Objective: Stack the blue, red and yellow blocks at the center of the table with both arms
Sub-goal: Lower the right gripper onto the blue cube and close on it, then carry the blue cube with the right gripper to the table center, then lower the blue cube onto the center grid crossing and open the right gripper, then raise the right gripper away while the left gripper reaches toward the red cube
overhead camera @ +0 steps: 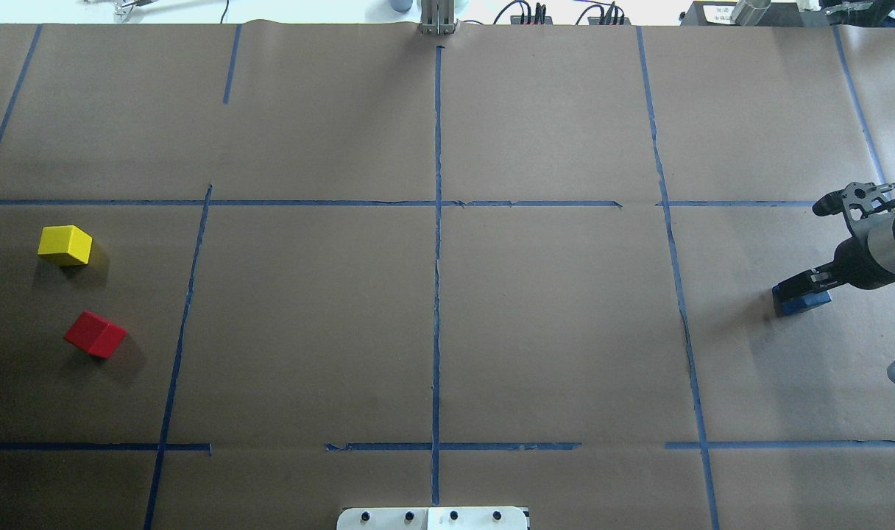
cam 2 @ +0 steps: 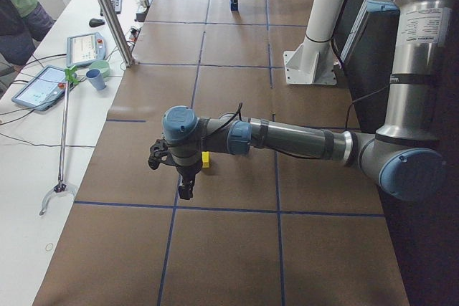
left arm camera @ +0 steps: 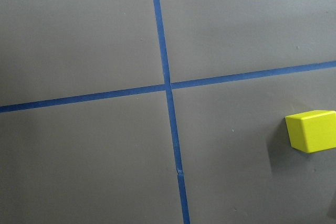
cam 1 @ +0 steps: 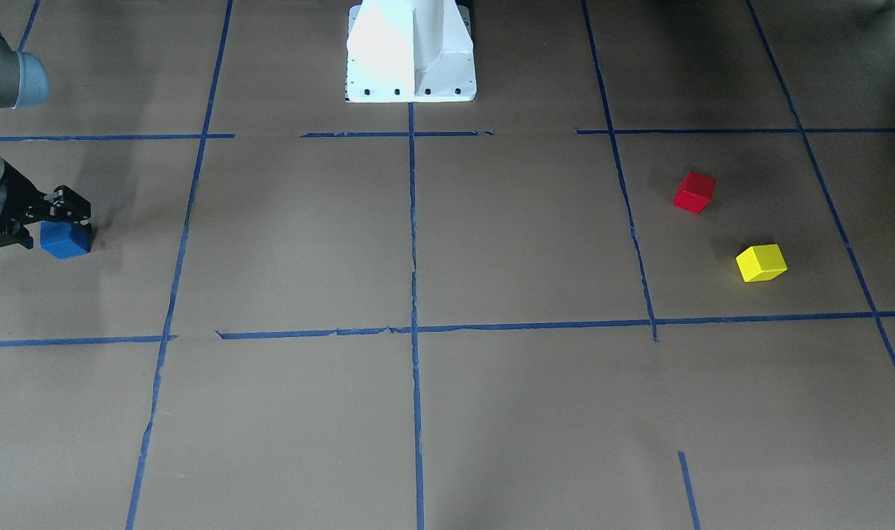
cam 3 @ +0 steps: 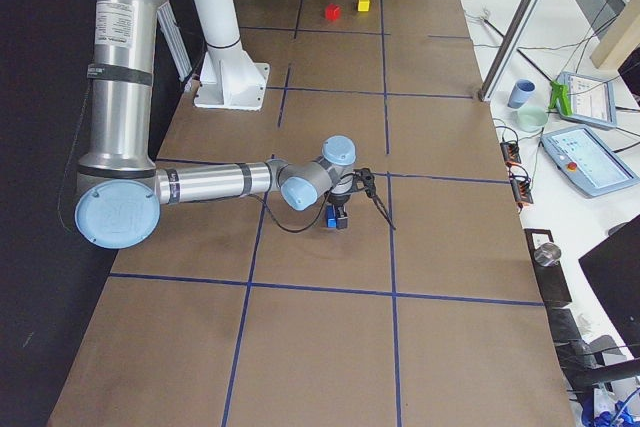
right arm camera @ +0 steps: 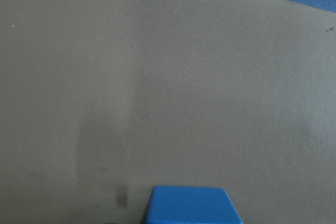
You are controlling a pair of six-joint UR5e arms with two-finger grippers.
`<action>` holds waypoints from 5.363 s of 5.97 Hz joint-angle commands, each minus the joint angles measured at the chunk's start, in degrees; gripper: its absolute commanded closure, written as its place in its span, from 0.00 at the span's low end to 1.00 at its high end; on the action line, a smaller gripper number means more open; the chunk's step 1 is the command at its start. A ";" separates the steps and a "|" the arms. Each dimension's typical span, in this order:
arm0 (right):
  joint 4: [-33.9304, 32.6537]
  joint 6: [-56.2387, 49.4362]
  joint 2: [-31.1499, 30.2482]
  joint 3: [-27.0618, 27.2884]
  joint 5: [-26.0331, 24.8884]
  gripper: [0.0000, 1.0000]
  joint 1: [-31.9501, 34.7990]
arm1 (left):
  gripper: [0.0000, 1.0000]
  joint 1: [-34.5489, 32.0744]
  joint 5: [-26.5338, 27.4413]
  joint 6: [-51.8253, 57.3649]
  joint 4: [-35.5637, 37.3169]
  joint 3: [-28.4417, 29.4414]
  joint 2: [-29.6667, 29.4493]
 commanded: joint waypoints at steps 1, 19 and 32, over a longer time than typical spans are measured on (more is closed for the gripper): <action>-0.24 -0.11 0.22 -0.18 0.00 0.98 -0.10 | 0.00 0.06 -0.07 -0.06 0.09 0.03 0.00; -28.45 38.82 57.34 -20.92 -14.68 0.99 -23.39 | 0.00 -0.03 -0.24 -0.15 0.17 -0.50 -0.35; -40.05 -4.22 37.54 -1.52 0.58 0.00 3.96 | 0.00 13.88 0.19 -5.03 -12.65 -6.45 -0.27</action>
